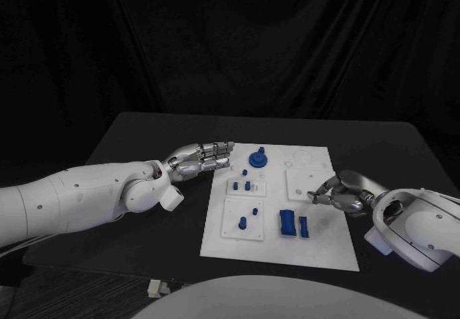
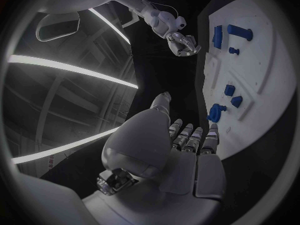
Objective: Assemble the parts on the task board
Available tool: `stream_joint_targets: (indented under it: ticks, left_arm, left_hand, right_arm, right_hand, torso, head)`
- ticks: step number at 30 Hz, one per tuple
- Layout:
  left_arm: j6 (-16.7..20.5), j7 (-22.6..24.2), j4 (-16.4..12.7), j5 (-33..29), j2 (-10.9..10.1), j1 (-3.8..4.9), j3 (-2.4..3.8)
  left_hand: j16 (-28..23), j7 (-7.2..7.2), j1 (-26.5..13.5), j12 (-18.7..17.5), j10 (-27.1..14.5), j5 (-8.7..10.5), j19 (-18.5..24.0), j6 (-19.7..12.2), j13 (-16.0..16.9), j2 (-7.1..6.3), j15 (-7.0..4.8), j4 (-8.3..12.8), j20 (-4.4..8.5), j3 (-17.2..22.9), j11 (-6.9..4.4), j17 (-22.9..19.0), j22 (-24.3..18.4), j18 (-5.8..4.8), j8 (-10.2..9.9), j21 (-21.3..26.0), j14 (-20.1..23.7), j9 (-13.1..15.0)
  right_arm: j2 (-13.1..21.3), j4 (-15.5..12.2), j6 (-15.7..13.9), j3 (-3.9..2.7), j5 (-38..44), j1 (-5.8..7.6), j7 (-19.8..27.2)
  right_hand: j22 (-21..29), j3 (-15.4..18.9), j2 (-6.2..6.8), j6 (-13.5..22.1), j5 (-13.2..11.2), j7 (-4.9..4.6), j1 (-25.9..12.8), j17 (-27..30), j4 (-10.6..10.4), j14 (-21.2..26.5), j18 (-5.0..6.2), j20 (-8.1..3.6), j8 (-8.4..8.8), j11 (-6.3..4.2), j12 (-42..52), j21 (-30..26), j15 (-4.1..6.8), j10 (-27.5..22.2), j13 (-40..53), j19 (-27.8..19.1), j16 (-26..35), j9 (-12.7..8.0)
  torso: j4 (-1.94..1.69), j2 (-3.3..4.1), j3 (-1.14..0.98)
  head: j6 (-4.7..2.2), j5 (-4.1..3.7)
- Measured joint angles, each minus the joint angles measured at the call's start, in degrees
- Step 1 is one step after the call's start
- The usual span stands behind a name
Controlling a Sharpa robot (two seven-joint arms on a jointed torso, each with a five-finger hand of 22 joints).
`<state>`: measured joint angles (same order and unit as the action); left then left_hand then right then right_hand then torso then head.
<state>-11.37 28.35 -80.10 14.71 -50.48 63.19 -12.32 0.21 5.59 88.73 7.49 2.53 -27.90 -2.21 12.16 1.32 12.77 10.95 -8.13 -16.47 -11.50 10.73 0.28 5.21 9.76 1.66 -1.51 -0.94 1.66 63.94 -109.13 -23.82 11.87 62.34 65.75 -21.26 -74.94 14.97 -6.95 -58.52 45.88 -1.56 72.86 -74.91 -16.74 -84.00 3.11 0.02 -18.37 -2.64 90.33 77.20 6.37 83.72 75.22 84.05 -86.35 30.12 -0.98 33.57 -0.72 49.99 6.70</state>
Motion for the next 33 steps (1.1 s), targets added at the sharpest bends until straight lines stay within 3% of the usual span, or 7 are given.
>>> stream_joint_targets:
  ticks: [4,9,17,24,33]
  left_arm:
    - [0.00,0.03,0.01,0.00,-0.02,-0.04,0.00]
    - [0.00,0.10,0.03,0.00,-0.02,-0.11,0.00]
    - [0.00,0.17,0.04,0.00,-0.06,-0.21,0.00]
    - [0.01,0.21,0.02,0.00,-0.22,-0.24,0.00]
    - [0.00,0.24,0.04,0.00,-0.17,-0.30,0.00]
  left_hand:
    - [0.00,0.14,0.00,0.00,0.00,0.00,0.00,0.14,0.01,0.00,0.00,0.01,0.00,-0.01,0.00,0.00,0.00,0.01,0.00,0.00,0.00,0.04]
    - [0.00,0.14,0.00,0.00,0.00,0.00,0.00,0.14,0.05,0.00,0.00,0.32,0.00,0.00,0.00,0.00,0.15,0.00,0.00,-0.23,0.00,0.04]
    - [0.00,0.14,0.00,0.00,0.00,0.00,0.00,0.14,0.04,0.00,0.00,0.32,0.00,0.00,0.00,0.00,0.18,0.00,0.00,-0.23,0.00,0.03]
    - [0.00,0.14,0.00,0.00,0.00,0.00,-0.22,0.14,0.04,0.00,0.00,0.32,-0.21,0.00,0.00,0.00,0.17,0.00,0.00,-0.23,0.00,0.03]
    - [0.00,0.14,0.00,0.00,0.00,0.00,-0.21,0.14,0.04,0.00,0.00,0.31,-0.21,0.00,0.00,0.00,0.17,0.01,0.00,-0.23,0.00,0.02]
  right_arm:
    - [0.04,0.01,-2.43,0.00,0.95,-0.71,3.08]
    - [-0.22,0.53,-3.17,0.01,1.59,-1.10,4.66]
    - [-1.05,1.48,-1.74,0.01,2.38,-1.92,4.54]
    - [-1.18,1.76,0.64,0.02,3.07,-2.86,3.38]
    - [-1.52,2.01,3.10,0.02,3.99,-3.21,1.71]
  right_hand:
    - [0.00,0.01,-2.30,-2.09,-6.31,-0.32,-2.58,0.00,0.00,0.01,0.00,0.00,2.59,0.20,0.11,0.59,-0.01,0.19,0.01,0.00,-0.16,-3.51]
    - [0.01,0.10,-3.27,-2.56,-10.31,-0.61,-5.92,0.00,-0.05,-0.08,0.00,0.24,4.36,0.20,-0.26,0.87,-0.13,0.19,0.00,-0.18,-0.16,-5.87]
    - [0.01,2.27,-4.48,-4.32,-12.68,-1.07,-11.37,0.00,-0.01,0.01,0.01,0.62,6.63,0.82,-0.53,1.14,-0.41,0.41,-0.54,-0.21,-0.16,-9.04]
    - [0.01,2.88,-5.36,-5.05,-14.63,-1.23,-12.96,0.00,-0.17,0.01,0.00,0.62,7.34,1.02,-0.54,1.14,-0.41,0.20,-0.28,-0.20,-0.16,-10.25]
    - [0.02,3.04,-5.81,-5.44,-15.19,-1.22,-13.41,0.00,-0.01,0.01,0.01,0.62,7.63,1.02,-0.54,0.34,-0.41,0.20,-0.28,-0.20,-0.16,-10.80]
  torso:
    - [-0.01,-0.02,0.00]
    - [-0.01,-0.03,0.00]
    - [-0.01,-0.01,0.00]
    - [0.01,0.00,0.00]
    - [0.00,0.01,0.00]
  head:
    - [0.00,0.01]
    - [0.00,-0.06]
    - [0.00,0.06]
    - [0.00,0.26]
    - [0.00,-0.02]
